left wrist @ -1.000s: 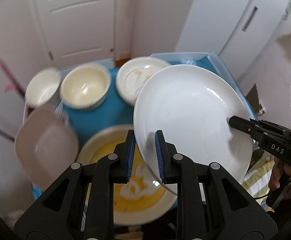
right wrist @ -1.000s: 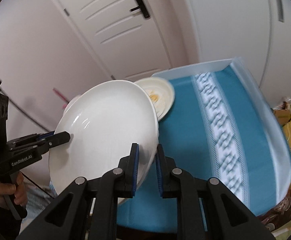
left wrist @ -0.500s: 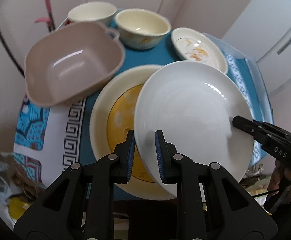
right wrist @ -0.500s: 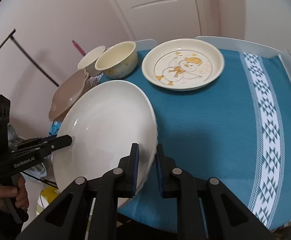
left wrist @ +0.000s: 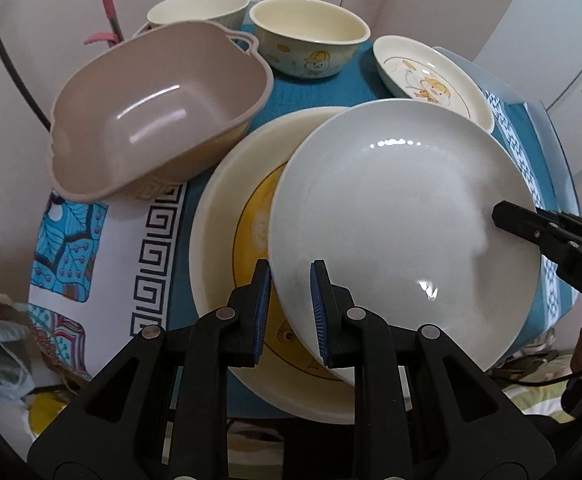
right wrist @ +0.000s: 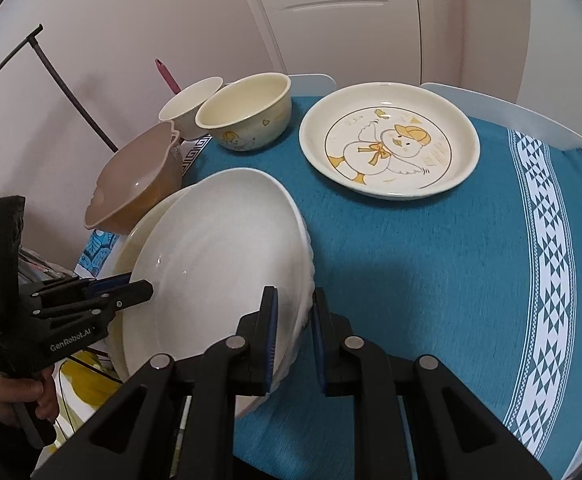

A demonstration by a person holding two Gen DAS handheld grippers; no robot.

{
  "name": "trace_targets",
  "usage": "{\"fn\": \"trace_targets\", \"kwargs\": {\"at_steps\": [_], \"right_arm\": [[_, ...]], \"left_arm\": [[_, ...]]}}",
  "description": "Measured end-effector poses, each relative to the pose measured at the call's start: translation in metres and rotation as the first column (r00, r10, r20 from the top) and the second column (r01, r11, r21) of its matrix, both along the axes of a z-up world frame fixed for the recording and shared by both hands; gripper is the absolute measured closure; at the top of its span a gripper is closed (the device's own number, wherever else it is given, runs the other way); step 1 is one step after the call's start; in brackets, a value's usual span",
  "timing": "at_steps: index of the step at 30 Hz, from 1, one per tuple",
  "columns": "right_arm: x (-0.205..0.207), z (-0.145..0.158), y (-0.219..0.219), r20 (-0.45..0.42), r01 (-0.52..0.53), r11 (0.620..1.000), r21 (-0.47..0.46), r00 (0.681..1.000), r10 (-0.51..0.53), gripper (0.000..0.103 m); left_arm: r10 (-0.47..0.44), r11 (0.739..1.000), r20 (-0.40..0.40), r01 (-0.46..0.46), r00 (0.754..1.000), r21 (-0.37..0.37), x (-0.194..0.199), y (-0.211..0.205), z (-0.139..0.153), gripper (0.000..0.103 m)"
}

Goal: Organize plates and bowls
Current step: 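Lower the white plate onto the yellow bear plate and open both grippers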

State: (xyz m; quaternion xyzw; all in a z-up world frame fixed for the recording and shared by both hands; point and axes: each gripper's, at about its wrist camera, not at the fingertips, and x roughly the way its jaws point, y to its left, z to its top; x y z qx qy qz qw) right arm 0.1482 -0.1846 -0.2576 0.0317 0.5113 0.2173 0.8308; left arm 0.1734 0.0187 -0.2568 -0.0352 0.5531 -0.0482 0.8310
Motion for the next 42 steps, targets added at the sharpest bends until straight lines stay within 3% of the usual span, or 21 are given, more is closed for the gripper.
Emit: {"fn": "trace_targets", "kwargs": {"at_steps": [5, 9, 12, 24, 32, 38, 42], "right_arm": [[0.003, -0.002, 0.006, 0.011, -0.024, 0.999, -0.038, 1.000, 0.024, 0.088], [0.002, -0.002, 0.014, 0.035, -0.052, 0.995, -0.089, 0.998, 0.055, 0.088], [0.001, -0.004, 0.018, 0.044, -0.068, 0.991, -0.119, 0.996, 0.073, 0.088], [-0.003, -0.008, 0.038, 0.091, -0.104, 0.964, -0.244, 0.987, 0.130, 0.088], [-0.004, -0.009, 0.037, 0.089, -0.096, 0.967, -0.234, 0.989, 0.120, 0.088], [-0.005, -0.008, 0.037, 0.083, -0.102, 0.973, -0.207, 0.989, 0.122, 0.088], [-0.008, -0.006, 0.039, 0.098, -0.097, 0.974, -0.204, 0.988, 0.119, 0.088]], "left_arm": [[-0.023, 0.992, 0.029, 0.019, 0.999, 0.125, -0.002, -0.014, 0.001, 0.085], [-0.035, 0.970, 0.055, 0.021, 0.998, 0.243, -0.008, -0.027, 0.000, 0.085], [-0.033, 0.960, 0.068, 0.013, 0.997, 0.281, -0.012, -0.029, 0.001, 0.085], [-0.010, 0.951, 0.084, -0.017, 0.996, 0.308, -0.016, -0.018, 0.005, 0.085], [0.005, 0.956, 0.096, -0.033, 0.995, 0.291, -0.020, -0.016, 0.007, 0.085], [0.017, 0.944, 0.104, -0.050, 0.994, 0.325, -0.021, -0.017, 0.009, 0.085], [0.022, 0.952, 0.110, -0.055, 0.994, 0.300, -0.023, -0.013, 0.014, 0.085]]}}
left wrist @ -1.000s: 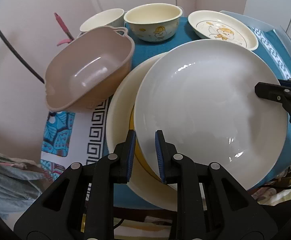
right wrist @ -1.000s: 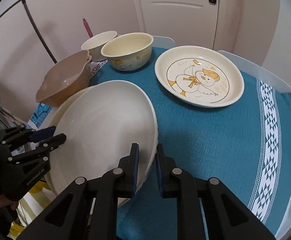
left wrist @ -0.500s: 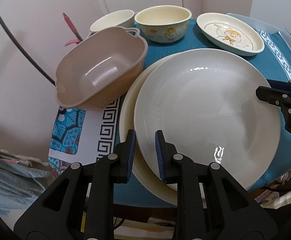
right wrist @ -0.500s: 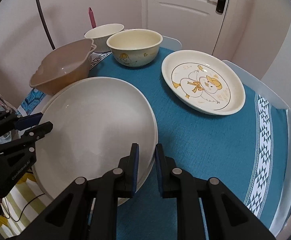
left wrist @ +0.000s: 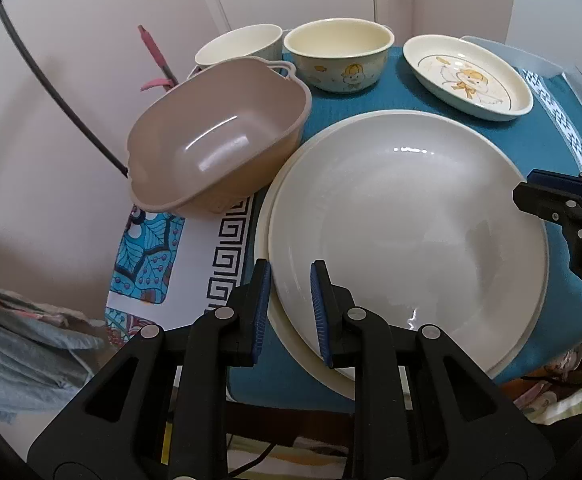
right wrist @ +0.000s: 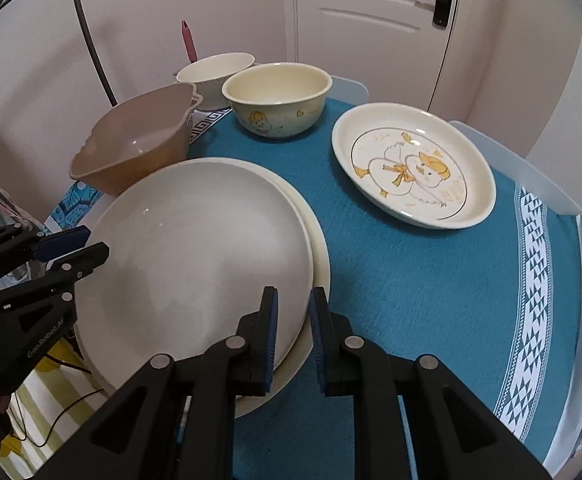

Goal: Organize plates and bowls
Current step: 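Lower the white plate onto the yellow bear plate and open both grippers, then grasp the rim of the duck-print plate with both grippers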

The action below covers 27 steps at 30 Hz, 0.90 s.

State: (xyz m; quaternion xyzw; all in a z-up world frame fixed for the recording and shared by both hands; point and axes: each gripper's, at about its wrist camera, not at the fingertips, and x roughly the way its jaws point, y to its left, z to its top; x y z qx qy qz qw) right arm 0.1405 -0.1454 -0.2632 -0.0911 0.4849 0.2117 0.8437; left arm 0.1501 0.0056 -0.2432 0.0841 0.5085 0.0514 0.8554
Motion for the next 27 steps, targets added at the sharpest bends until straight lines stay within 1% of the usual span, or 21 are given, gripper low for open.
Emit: {"fn": "trace_targets", "kwargs": {"at_steps": [3, 5, 7, 8, 9, 10, 11, 12, 14, 15, 16, 17, 18, 20, 24, 27], "right_arm": [[0.000, 0.005, -0.005, 0.003, 0.017, 0.999, 0.031, 1.000, -0.017, 0.088], [0.000, 0.013, -0.010, 0.013, 0.038, 0.998, 0.057, 0.999, -0.039, 0.088], [0.000, 0.021, -0.016, 0.019, 0.057, 0.995, 0.080, 0.998, -0.059, 0.088], [0.000, 0.027, -0.020, 0.024, 0.068, 0.993, 0.094, 0.997, -0.071, 0.078], [-0.001, 0.034, -0.024, 0.034, 0.082, 0.991, 0.102, 0.996, -0.086, 0.051], [-0.001, 0.040, -0.029, 0.043, 0.093, 0.989, 0.115, 0.994, -0.099, 0.034], [-0.002, 0.046, -0.034, 0.052, 0.103, 0.986, 0.134, 0.992, -0.111, 0.007], [-0.003, 0.054, -0.040, 0.066, 0.116, 0.981, 0.158, 0.990, -0.128, 0.003], [-0.005, 0.067, -0.052, 0.093, 0.147, 0.972, 0.184, 0.982, -0.166, 0.003], [-0.006, 0.072, -0.056, 0.101, 0.162, 0.969, 0.187, 0.978, -0.183, 0.003], [-0.007, 0.079, -0.062, 0.114, 0.181, 0.965, 0.191, 0.972, -0.205, 0.003], [-0.007, 0.083, -0.066, 0.124, 0.192, 0.962, 0.195, 0.968, -0.219, 0.003], [-0.008, 0.087, -0.069, 0.134, 0.205, 0.959, 0.198, 0.963, -0.233, 0.003], [-0.009, 0.097, -0.077, 0.148, 0.229, 0.951, 0.208, 0.954, -0.262, 0.002], [-0.009, 0.108, -0.086, 0.173, 0.272, 0.940, 0.207, 0.935, -0.309, 0.001], [-0.005, 0.112, -0.091, 0.178, 0.293, 0.936, 0.195, 0.928, -0.328, 0.001]], "left_arm": [[-0.015, 1.000, 0.021, 0.015, 1.000, -0.004, -0.002, -0.004, 0.010, 0.085], [-0.031, 0.999, 0.036, 0.032, 0.999, -0.027, -0.003, -0.005, 0.019, 0.085], [-0.043, 0.997, 0.054, 0.046, 0.998, -0.064, -0.002, -0.006, 0.034, 0.085], [-0.045, 0.996, 0.056, 0.049, 0.997, -0.071, -0.001, -0.006, 0.038, 0.085], [-0.049, 0.995, 0.068, 0.055, 0.996, -0.079, 0.001, -0.007, 0.047, 0.085], [-0.053, 0.994, 0.073, 0.059, 0.996, -0.088, 0.003, -0.007, 0.054, 0.084], [-0.058, 0.993, 0.078, 0.065, 0.995, -0.101, 0.005, -0.008, 0.060, 0.084], [-0.066, 0.990, 0.084, 0.075, 0.994, -0.120, 0.009, -0.008, 0.067, 0.084], [-0.080, 0.986, 0.087, 0.092, 0.993, -0.142, 0.016, -0.010, 0.077, 0.081], [-0.086, 0.984, 0.091, 0.099, 0.992, -0.149, 0.019, -0.010, 0.081, 0.073], [-0.097, 0.980, 0.101, 0.112, 0.990, -0.162, 0.022, -0.011, 0.086, 0.063], [-0.109, 0.976, 0.111, 0.127, 0.988, -0.176, 0.026, -0.012, 0.092, 0.022], [-0.118, 0.972, 0.124, 0.140, 0.985, -0.187, 0.028, -0.014, 0.097, 0.002], [-0.132, 0.968, 0.146, 0.160, 0.980, -0.195, 0.033, -0.017, 0.106, 0.000], [-0.173, 0.965, 0.135, 0.195, 0.976, -0.177, 0.047, -0.027, 0.112, 0.000], [-0.189, 0.957, 0.135, 0.214, 0.973, -0.198, 0.053, -0.033, 0.116, 0.000]]}}
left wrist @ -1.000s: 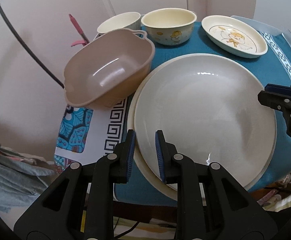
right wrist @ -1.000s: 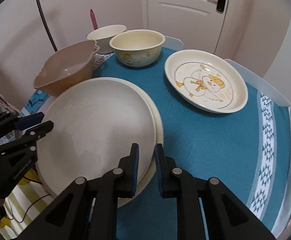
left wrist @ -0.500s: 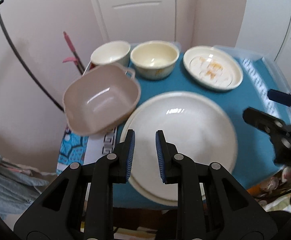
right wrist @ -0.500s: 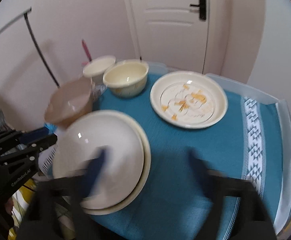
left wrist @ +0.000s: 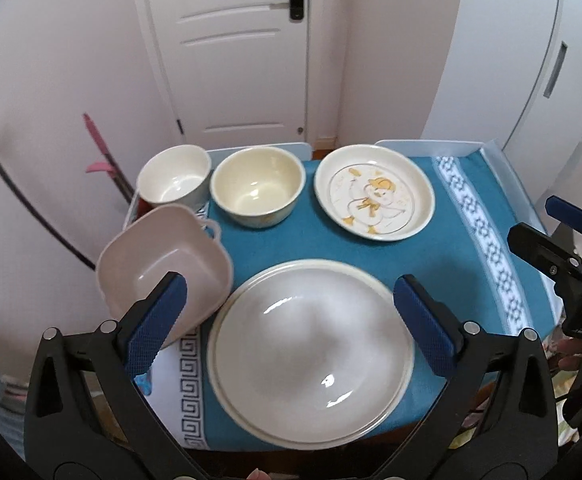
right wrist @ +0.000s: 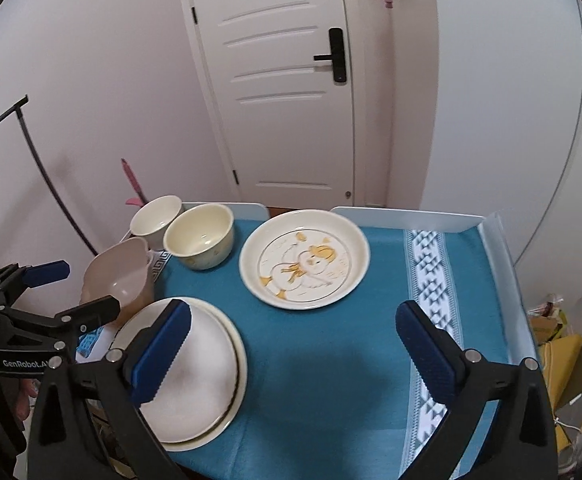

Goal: Organize plates and bowls
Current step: 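Grasp the rim of the duck-print plate with both grippers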

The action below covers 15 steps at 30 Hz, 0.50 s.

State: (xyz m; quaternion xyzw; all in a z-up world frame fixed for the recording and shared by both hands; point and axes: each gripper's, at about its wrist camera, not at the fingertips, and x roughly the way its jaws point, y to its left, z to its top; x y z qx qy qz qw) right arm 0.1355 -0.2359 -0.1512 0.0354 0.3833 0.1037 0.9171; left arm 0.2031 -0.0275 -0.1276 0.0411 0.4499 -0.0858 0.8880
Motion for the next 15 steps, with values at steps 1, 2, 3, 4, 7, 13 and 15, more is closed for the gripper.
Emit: {"fn": "trace_targets", "kwargs": {"at_steps": [1, 2, 3, 4, 7, 13, 15], "right_arm": [[0.003, 0.002, -0.003, 0.001, 0.009, 1.000, -0.001, 1.000, -0.009, 0.001], [0.005, 0.004, -0.005, 0.003, 0.015, 1.000, 0.004, 1.000, -0.015, 0.001], [0.009, 0.005, -0.009, 0.004, 0.021, 1.000, 0.010, 1.000, -0.021, 0.001], [0.012, 0.005, -0.012, 0.004, 0.026, 1.000, 0.011, 1.000, -0.026, 0.001], [0.028, 0.005, -0.023, -0.008, 0.037, 0.999, 0.008, 0.999, -0.037, 0.001], [0.070, 0.000, -0.040, -0.024, -0.006, 1.000, -0.012, 1.000, 0.006, 0.001], [0.088, -0.004, -0.045, -0.038, -0.037, 0.999, -0.019, 0.999, 0.037, 0.001]], "left_arm": [[-0.007, 1.000, -0.002, 0.007, 1.000, -0.012, 0.004, -0.002, 0.001, 0.000], [-0.013, 1.000, 0.000, 0.013, 1.000, -0.017, 0.008, -0.005, 0.003, 0.000], [-0.016, 1.000, 0.000, 0.016, 1.000, -0.016, 0.011, -0.008, 0.001, 0.000], [-0.019, 1.000, -0.001, 0.019, 1.000, -0.013, 0.016, -0.012, 0.001, 0.000], [-0.011, 1.000, -0.007, 0.011, 1.000, -0.002, 0.028, -0.021, 0.000, 0.000], [0.051, 0.999, -0.026, -0.050, 0.998, 0.008, 0.052, -0.039, -0.010, 0.000], [0.095, 0.995, -0.040, -0.095, 0.995, 0.011, 0.063, -0.045, -0.018, 0.000]]}}
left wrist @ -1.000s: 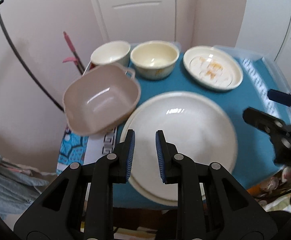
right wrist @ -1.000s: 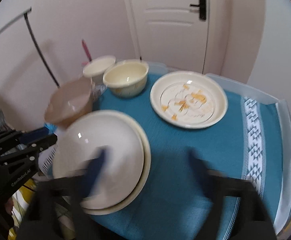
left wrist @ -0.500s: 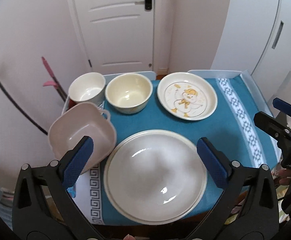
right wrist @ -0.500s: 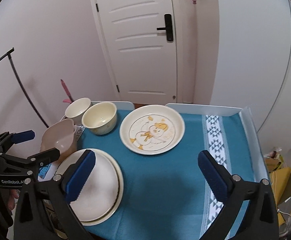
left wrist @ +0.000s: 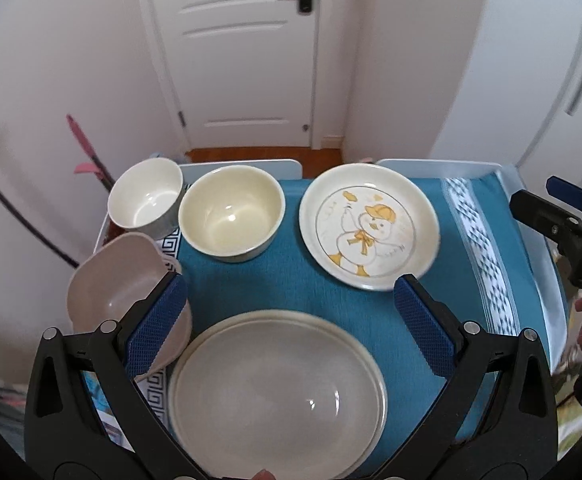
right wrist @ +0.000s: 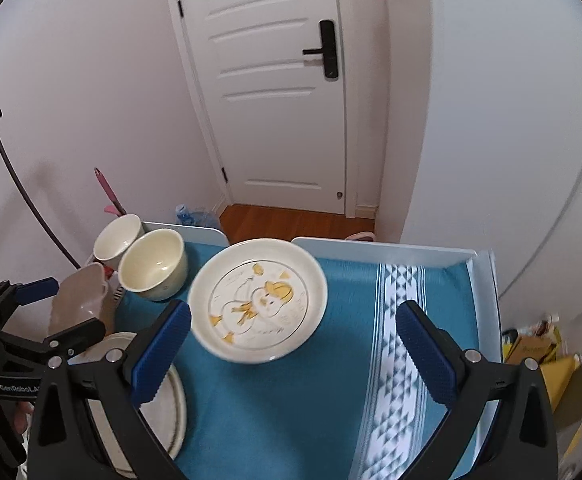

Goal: Organize plates and bowls
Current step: 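Grasp the rim of the duck-print plate with both grippers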

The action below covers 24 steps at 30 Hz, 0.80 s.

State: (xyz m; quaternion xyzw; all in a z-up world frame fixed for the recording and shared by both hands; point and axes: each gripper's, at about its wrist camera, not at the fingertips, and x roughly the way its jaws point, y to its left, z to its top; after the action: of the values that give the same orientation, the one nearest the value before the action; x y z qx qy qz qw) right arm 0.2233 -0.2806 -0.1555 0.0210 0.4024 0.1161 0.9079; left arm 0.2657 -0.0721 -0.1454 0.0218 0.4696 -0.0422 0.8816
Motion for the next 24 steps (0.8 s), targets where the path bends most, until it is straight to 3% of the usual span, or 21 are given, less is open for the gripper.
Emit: {"fn": "trace_targets", "kwargs": {"at_steps": [6, 11, 13, 16, 19, 21, 24], "right_arm": [[0.058, -0.024, -0.009, -0.084, -0.122, 0.992, -0.041, 0.989, 0.119, 0.001], [0.102, -0.059, -0.011, -0.177, -0.214, 0.976, -0.042, 0.963, 0.204, 0.001], [0.118, -0.078, -0.007, -0.236, -0.262, 0.965, -0.024, 0.939, 0.249, 0.001], [0.134, -0.105, -0.005, -0.307, -0.315, 0.949, 0.032, 0.900, 0.309, 0.002], [0.142, -0.124, -0.002, -0.339, -0.346, 0.936, 0.065, 0.875, 0.347, 0.026], [0.146, -0.134, -0.004, -0.359, -0.358, 0.930, 0.086, 0.859, 0.364, 0.048], [0.149, -0.148, -0.002, -0.381, -0.377, 0.917, 0.131, 0.835, 0.398, 0.060]], "left_arm": [[0.111, 0.993, -0.060, -0.113, 0.992, -0.037, 0.028, -0.009, -0.028, 0.000], [0.210, 0.965, -0.142, -0.228, 0.967, -0.127, 0.048, -0.004, -0.063, 0.000], [0.240, 0.950, -0.170, -0.267, 0.956, -0.160, 0.052, -0.002, -0.076, 0.001], [0.256, 0.934, -0.218, -0.299, 0.942, -0.194, 0.059, -0.005, -0.095, 0.010], [0.248, 0.931, -0.258, -0.303, 0.934, -0.202, 0.066, -0.011, -0.110, 0.030], [0.247, 0.927, -0.276, -0.309, 0.929, -0.211, 0.070, -0.013, -0.119, 0.048], [0.247, 0.923, -0.301, -0.318, 0.921, -0.215, 0.075, -0.015, -0.131, 0.057]]}}
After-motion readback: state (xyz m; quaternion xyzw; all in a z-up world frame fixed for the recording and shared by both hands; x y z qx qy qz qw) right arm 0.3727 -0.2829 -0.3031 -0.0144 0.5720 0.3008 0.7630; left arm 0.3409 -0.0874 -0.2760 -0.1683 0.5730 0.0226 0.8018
